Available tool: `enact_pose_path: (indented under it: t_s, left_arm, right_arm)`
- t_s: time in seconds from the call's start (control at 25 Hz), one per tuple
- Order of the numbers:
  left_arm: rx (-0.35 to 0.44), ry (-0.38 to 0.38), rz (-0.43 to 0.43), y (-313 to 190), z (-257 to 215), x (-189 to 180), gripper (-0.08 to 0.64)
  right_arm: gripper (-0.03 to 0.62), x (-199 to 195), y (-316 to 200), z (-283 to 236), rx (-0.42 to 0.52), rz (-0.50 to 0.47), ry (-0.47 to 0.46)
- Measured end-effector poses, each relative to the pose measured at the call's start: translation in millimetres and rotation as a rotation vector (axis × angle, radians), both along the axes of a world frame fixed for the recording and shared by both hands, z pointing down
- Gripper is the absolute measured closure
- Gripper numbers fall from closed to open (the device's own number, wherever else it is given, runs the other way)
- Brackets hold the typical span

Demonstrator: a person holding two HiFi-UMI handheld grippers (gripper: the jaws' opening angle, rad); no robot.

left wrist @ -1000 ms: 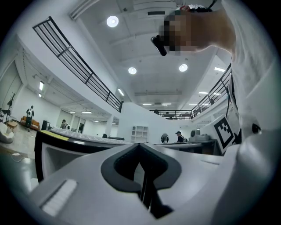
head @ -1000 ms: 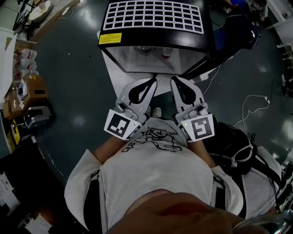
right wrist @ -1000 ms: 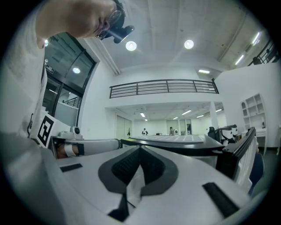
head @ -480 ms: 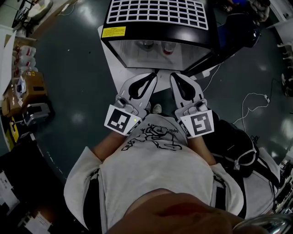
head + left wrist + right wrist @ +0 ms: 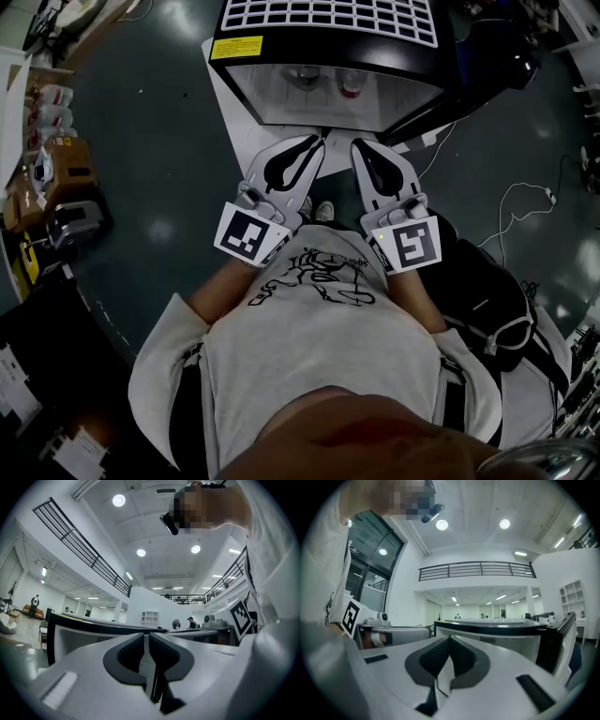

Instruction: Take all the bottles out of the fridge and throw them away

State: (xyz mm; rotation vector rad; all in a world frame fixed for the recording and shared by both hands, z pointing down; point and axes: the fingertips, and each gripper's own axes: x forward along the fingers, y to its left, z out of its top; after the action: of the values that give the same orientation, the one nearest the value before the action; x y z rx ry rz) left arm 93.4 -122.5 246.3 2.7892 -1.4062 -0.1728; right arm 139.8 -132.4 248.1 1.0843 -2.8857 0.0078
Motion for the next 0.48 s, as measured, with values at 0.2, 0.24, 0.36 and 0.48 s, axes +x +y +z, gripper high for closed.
enact_pose_path:
  t_s: [0.2,0.24,0.36,0.48]
  left_arm:
    - [-0.012,-0.009,-0.008,0,12,-4,0.529]
    - [-0.011,-0.010,-0.010,-1,14,-5,0.525]
    - [-0.014,-0.011,-0.022,-2,21,-8,0.514]
    - [-0.017,-0.016,-0.039,-8,29,-12,0.505]
  right_arm:
    - [0.584,-6,-1,11,-0.005,-0.004,0.008]
    - [0.583,-6,-1,12,-0.006,-0.004,0.008]
    - [0.584,-8,0,19,-0.015,-0.002,0.002]
    - [0.583,-10,-3,26,-0.019,0.000,0.000]
